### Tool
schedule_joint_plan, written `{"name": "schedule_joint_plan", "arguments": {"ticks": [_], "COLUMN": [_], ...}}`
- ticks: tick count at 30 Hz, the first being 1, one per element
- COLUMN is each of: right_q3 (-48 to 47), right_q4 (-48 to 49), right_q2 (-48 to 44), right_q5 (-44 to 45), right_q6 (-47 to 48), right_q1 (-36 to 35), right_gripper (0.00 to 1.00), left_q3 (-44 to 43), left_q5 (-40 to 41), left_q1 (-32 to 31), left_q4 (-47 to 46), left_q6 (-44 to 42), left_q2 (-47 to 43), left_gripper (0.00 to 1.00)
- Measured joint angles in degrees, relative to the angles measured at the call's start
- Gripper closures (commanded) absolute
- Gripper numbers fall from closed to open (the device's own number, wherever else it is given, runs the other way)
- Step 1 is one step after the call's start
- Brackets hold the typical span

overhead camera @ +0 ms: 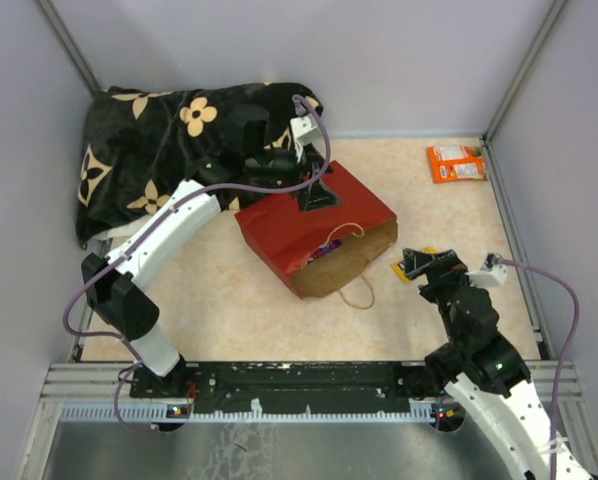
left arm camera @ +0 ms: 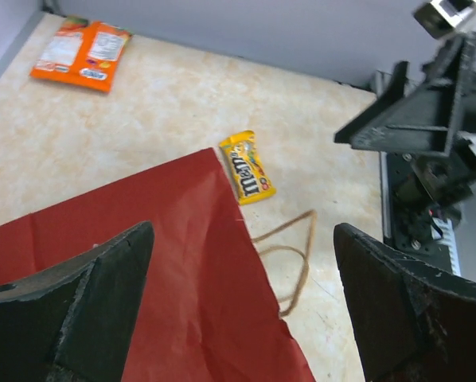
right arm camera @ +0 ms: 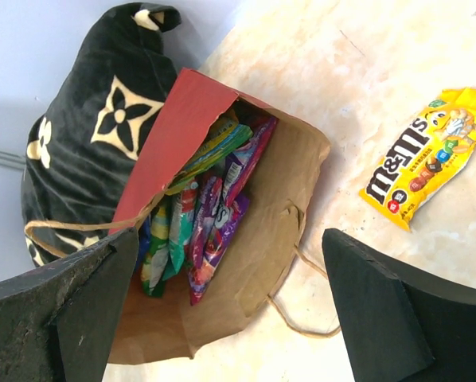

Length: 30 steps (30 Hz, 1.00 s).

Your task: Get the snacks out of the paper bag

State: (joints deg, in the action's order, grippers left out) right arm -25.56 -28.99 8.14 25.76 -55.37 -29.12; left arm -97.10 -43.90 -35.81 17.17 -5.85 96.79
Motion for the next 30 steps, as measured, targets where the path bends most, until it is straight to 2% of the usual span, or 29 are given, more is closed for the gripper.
{"name": "schedule_joint_plan", "arguments": {"ticks": [5,13,17,19,21,22,24,25,30], "right_q3": [0.00,0.02,0.04,0.04,0.04,0.04,0.04,0.04,0.46], "right_q4": [-1.66,-1.95,-1.95,-1.95,-1.95,-1.95,-1.88,-1.79,1.86], "right_q2": [-2.56,-2.78,-2.78,-2.78,-2.78,-2.78,-2.71,-2.56,-0.02], "right_q5": [-0.09,-0.87,-1.49,-1.66,-1.84,-1.88,-1.92,-2.08,-4.70], "right_q6": [0.33,0.39,0.52,0.81,1.07,1.27,1.46,1.66,1.20], "right_q1": [0.00,0.00,0.00,0.00,0.00,0.00,0.00,0.00,0.00], "right_gripper": [0.01,0.01,0.01,0.01,0.01,0.01,0.01,0.01,0.05], "left_q3": [-2.12,-2.12,-2.16,-2.40,-2.54,-2.54,-2.54,-2.54,-2.47], "left_q5": [-3.76,1.25,4.61,5.66,6.60,7.17,8.39,9.03,12.00], "left_q1": [-1.77,-8.59,-10.47,-10.69,-10.69,-10.71,-10.69,-10.69,-10.71], "left_q4": [7.37,14.23,15.08,15.26,15.23,15.10,14.82,14.60,10.99], "left_q6": [-6.71,-12.24,-13.16,-13.42,-13.49,-13.44,-13.40,-13.16,-12.52], "left_q2": [-0.09,1.97,3.82,4.94,5.88,6.29,6.80,6.93,7.04], "left_gripper": [0.03,0.06,0.12,0.21,0.37,0.52,0.90,0.99,1.00]}}
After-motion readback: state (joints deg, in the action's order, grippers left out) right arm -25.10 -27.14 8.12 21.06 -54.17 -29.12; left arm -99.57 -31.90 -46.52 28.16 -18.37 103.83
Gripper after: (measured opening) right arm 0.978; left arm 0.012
